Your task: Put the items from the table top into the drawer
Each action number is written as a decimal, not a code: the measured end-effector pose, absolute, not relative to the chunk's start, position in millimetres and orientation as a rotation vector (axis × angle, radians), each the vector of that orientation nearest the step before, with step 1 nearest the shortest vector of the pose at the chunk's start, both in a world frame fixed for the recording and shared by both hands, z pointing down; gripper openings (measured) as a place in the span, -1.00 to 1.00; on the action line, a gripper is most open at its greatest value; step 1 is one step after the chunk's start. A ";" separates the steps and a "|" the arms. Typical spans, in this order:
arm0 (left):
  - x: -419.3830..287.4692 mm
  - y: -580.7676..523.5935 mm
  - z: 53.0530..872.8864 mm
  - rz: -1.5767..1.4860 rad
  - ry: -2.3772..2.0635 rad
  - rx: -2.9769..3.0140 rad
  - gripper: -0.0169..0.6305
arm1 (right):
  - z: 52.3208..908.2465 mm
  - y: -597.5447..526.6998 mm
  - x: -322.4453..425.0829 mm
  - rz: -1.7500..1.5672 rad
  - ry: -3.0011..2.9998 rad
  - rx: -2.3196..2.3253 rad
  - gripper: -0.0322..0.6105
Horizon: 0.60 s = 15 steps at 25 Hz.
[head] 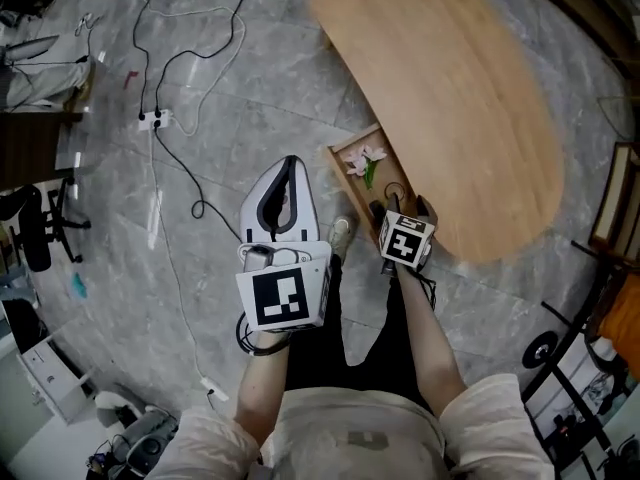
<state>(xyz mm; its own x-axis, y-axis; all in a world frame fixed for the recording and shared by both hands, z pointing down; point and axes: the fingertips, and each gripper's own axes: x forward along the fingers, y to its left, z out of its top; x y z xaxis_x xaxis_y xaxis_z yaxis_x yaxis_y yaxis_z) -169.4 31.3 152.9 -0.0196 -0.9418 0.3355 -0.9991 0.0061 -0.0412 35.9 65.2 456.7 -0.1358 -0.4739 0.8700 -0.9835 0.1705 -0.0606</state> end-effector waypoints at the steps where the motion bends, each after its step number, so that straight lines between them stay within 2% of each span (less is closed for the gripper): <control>1: -167.5 33.5 134.9 0.370 -2.075 2.034 -0.93 | 424.6 55.0 32.6 0.875 -1.760 1.412 -0.15; 3: -160.1 40.3 99.7 0.314 -2.078 2.024 -0.93 | 349.4 32.8 25.6 0.846 -1.874 1.460 -0.18; 4: -155.2 43.5 81.0 0.282 -2.074 2.027 -0.93 | 305.9 21.3 23.1 0.818 -1.940 1.495 -0.27; 6: -143.7 49.6 40.0 0.208 -2.073 2.047 -0.93 | 212.3 1.9 21.0 0.719 -2.082 1.564 -0.52; 7: -136.6 52.4 18.8 0.175 -2.078 2.065 -0.93 | 165.3 -3.3 21.3 0.655 -2.156 1.584 -0.80; 8: -128.9 54.9 -2.2 0.147 -2.084 2.089 -0.93 | 119.4 -4.6 21.3 0.591 -2.240 1.588 -0.88; 12: -102.6 70.3 -69.3 0.085 -2.111 2.185 -0.93 | -29.8 28.9 22.0 0.347 -2.559 1.516 -0.88; 15: -86.4 78.5 -93.4 0.056 -2.130 2.211 -0.93 | -84.5 55.0 30.0 0.191 -2.666 1.477 -0.89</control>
